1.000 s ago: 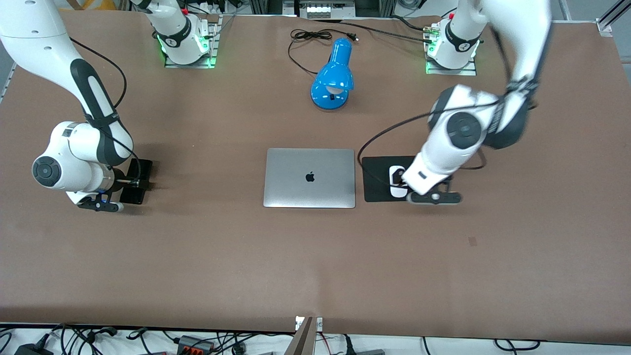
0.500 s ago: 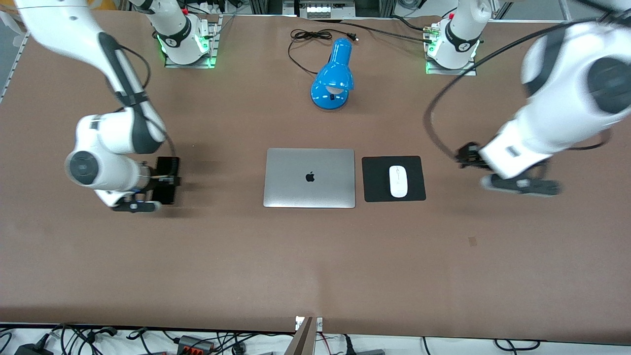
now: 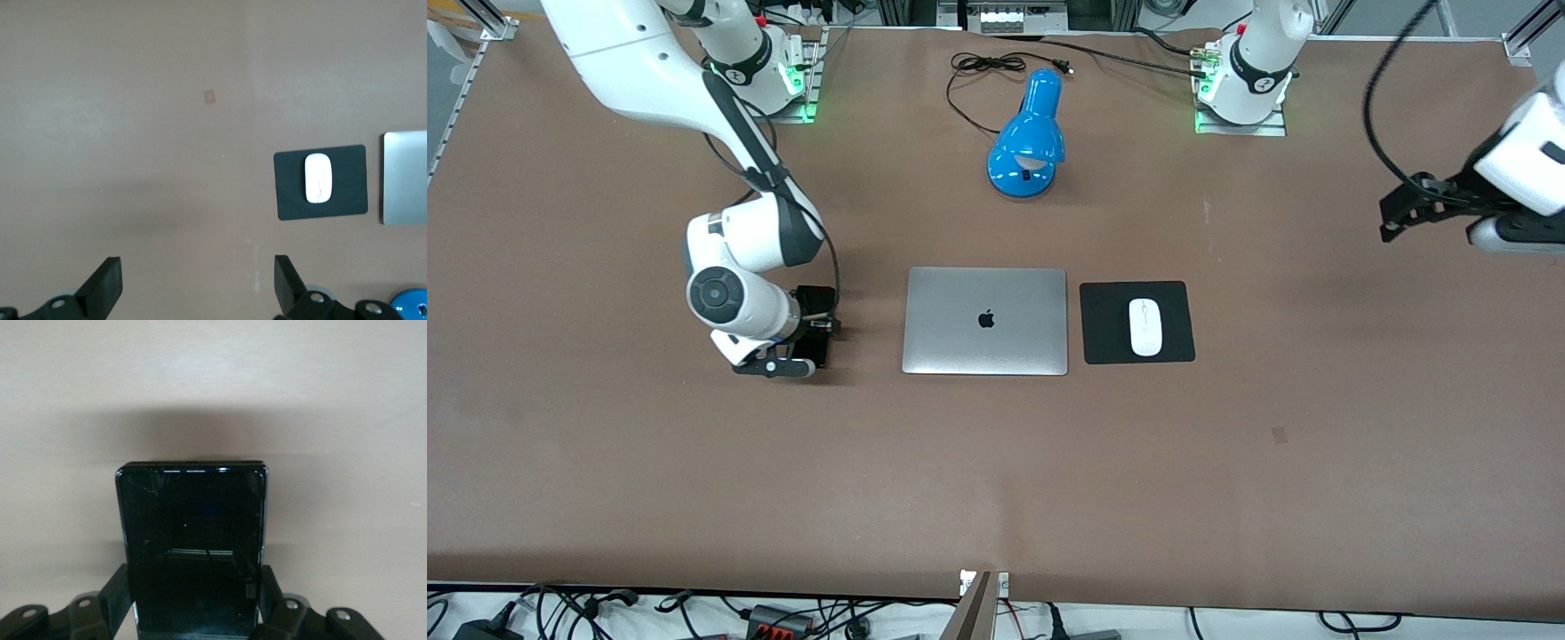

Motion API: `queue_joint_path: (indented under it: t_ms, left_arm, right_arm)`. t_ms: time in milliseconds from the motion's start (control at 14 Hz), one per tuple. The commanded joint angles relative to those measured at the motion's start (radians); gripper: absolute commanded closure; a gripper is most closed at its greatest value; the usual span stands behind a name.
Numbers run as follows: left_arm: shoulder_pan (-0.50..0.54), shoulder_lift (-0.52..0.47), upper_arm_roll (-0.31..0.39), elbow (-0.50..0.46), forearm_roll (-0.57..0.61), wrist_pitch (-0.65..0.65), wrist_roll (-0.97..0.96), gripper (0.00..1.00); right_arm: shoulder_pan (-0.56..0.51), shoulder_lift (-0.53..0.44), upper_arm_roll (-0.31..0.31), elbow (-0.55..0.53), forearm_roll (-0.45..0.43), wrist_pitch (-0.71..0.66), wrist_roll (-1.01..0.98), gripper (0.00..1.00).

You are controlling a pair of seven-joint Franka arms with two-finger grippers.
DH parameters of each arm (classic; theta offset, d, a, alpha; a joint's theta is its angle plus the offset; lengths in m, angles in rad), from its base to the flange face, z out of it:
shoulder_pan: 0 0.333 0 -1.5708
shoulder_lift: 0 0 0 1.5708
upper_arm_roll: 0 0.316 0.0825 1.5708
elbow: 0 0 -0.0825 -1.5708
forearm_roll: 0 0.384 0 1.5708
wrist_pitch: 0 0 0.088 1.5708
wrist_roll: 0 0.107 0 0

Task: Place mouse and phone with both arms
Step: 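Carry the phone with the right gripper while the left gripper withdraws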

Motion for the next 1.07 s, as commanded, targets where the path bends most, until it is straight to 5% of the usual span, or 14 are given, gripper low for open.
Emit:
queue_joint_path:
  t_ms: [0,786,857,929,1000]
  left_arm:
    - [0.017,-0.003,0.0,-0.019,-0.042,0.006,0.002,0.0]
    - [-0.007,0.063,-0.022,0.055,-0.042,0.011,-0.027,0.0]
    - [-0.006,0.063,-0.022,0.055,-0.041,0.009,-0.027,0.0]
    - [-0.006,0.061,-0.02,0.055,-0.041,0.008,-0.027,0.0]
    - [-0.006,0.061,-0.019,0.055,-0.041,0.009,-0.027,0.0]
  right_arm:
    - [0.044,-0.006,-0.009,0.006,0.017,0.012,0.062,0.78]
    - [0.124,0.048,-0.009,0.012,0.017,0.113,0.111,0.76]
    - [0.124,0.048,-0.009,0.014,0.019,0.117,0.113,0.44]
    - [0.124,0.046,-0.009,0.014,0.019,0.118,0.123,0.0]
    - [0.125,0.04,-0.009,0.021,0.019,0.117,0.124,0.0]
